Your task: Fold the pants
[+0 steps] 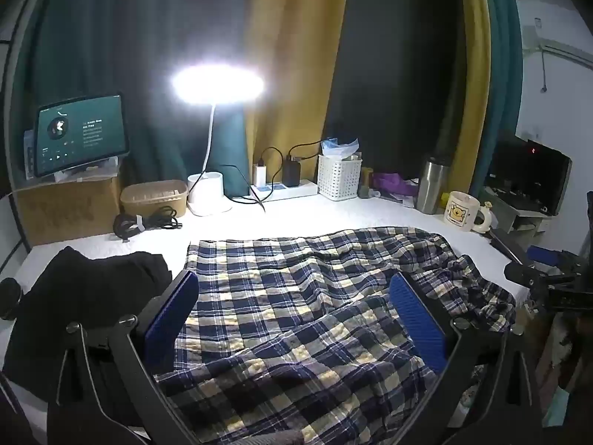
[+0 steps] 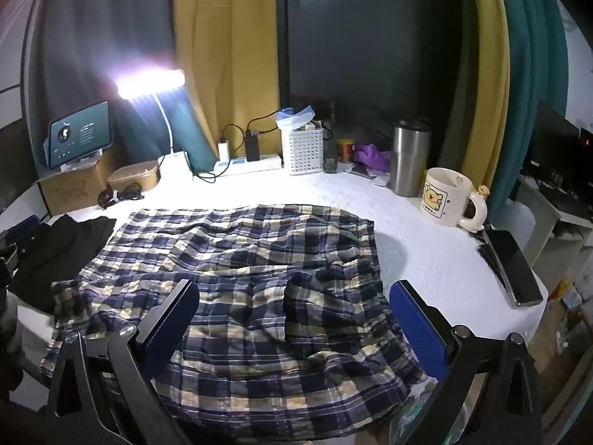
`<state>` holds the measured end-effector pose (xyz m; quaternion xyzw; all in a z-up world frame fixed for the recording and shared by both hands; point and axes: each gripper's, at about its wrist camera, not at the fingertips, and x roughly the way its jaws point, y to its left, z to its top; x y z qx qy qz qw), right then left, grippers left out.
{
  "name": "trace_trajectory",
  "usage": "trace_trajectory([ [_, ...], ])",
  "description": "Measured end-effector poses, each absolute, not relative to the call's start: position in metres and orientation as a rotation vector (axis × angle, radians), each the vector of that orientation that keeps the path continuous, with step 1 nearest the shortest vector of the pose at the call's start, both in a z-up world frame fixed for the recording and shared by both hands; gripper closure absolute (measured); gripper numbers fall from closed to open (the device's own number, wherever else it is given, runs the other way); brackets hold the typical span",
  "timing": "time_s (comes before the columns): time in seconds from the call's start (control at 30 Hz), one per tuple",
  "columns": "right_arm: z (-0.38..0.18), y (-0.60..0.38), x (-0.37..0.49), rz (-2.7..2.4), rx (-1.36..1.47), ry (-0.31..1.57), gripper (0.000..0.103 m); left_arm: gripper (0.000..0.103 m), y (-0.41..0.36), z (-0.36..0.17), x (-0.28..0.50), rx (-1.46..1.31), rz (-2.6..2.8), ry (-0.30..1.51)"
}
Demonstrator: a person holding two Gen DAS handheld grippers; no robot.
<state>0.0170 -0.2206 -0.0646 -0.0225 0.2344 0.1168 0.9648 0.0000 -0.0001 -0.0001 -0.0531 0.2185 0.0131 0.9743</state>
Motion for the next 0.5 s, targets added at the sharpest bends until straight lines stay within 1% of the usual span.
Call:
trace_trajectory([
  [0.2,-0.058,-0.221,0.012,0.250,-0.001,0.459,0.000,0.001,-0.002,0.001,0.011,-0.088,0.017,0.468],
  [0.3,-0.056,-0.223,0.013,0.246,-0.022,0.461,0.000,0.001,0.001,-0.001,0.000,-0.103,0.015,0.418],
  [0.5,-0.053,-0.224,0.012,0.246,-0.021,0.459,0.000,0.001,-0.007,0.000,0.000,-0.074,0.016,0.434],
])
